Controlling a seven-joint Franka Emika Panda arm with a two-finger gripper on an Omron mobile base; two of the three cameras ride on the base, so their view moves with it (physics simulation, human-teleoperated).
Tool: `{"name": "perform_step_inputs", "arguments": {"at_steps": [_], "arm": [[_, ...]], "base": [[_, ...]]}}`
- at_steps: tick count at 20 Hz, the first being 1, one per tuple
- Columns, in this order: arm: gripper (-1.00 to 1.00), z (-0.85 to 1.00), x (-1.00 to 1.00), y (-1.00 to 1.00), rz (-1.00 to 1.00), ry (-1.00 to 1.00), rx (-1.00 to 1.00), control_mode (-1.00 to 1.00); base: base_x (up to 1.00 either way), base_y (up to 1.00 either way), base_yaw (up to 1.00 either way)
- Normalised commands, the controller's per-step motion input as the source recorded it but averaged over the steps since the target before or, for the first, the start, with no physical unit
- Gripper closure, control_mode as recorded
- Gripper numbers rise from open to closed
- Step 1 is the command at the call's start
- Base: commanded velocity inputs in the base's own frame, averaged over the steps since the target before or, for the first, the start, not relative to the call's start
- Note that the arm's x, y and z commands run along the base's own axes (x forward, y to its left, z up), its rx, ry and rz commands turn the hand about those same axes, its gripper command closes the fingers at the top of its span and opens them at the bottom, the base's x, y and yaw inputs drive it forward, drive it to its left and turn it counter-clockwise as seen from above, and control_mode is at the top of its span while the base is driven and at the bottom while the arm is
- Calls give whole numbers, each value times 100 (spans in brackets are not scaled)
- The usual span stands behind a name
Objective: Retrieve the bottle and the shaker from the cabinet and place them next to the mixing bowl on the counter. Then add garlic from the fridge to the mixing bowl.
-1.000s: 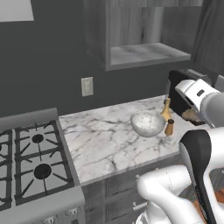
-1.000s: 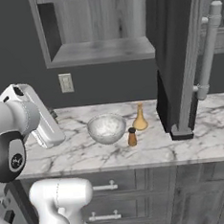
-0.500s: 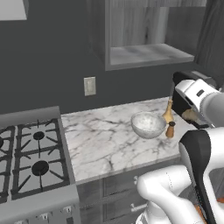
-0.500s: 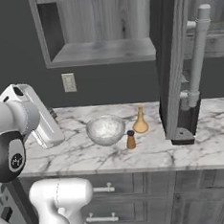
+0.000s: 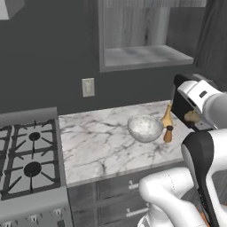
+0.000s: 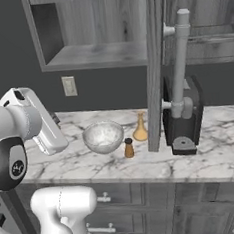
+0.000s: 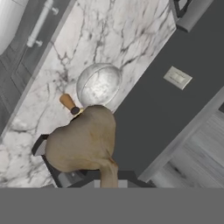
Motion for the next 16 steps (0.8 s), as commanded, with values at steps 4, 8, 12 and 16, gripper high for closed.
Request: {"name": "perform_step_inputs", "arguments": {"at_steps": [4,8,12,16], "arm": [[100,0,0,0,0,0,0,100],[100,0,0,0,0,0,0,100],[100,0,0,0,0,0,0,100],[100,0,0,0,0,0,0,100]], "base": [[29,-29,8],[35,-23,7],[39,-18,5],[33,-19,5]]}}
